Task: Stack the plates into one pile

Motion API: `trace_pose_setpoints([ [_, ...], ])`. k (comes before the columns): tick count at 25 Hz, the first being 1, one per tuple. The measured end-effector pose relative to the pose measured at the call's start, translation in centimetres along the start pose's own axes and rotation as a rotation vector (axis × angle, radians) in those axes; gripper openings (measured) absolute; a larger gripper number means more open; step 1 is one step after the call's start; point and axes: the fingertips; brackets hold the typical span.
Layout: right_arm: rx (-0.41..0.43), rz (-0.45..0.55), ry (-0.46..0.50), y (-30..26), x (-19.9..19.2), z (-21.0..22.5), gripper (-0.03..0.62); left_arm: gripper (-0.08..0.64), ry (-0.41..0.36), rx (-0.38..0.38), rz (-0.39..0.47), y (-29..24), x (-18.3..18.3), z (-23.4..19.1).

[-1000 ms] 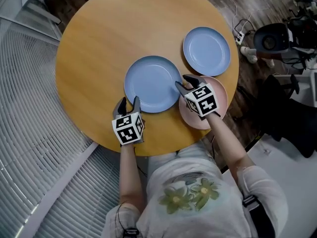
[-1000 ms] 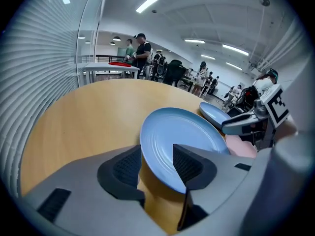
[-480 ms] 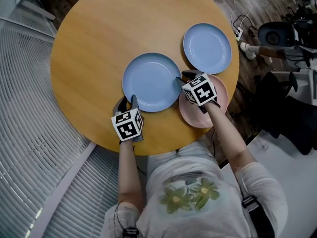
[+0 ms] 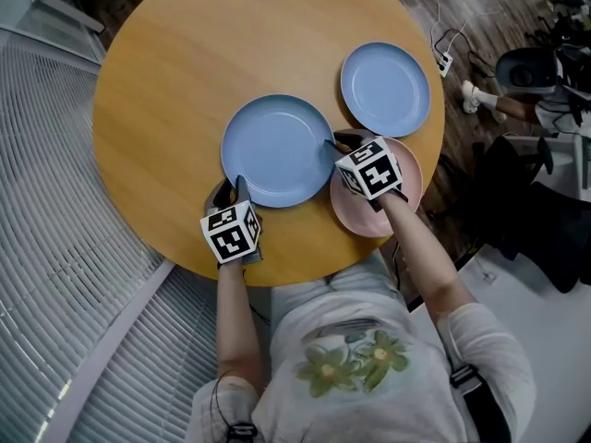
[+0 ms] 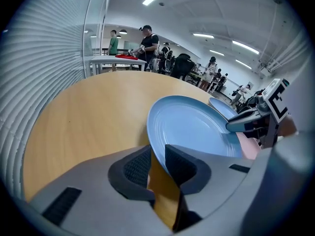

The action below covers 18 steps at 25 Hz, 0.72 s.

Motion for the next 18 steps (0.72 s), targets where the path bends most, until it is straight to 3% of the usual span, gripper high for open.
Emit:
trace_pose_setpoints([
  [9,0.016,0.059,0.073,4.2,3.5,-0.4,0.109,0.101,0.021,0.026,0.085,5.2,2.3,1.6],
  [18,0.027,0.13,0.096,14.4,0.9,-2.1,0.107,0.101,0.009,0.047,0.157,13.8,-1.3,7.4],
])
Point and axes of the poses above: the fingertips, and each gripper's own axes: y backward along the fingers, z to its right, x out of its top, and after that the axes turned 15 degrees about y, right-handed
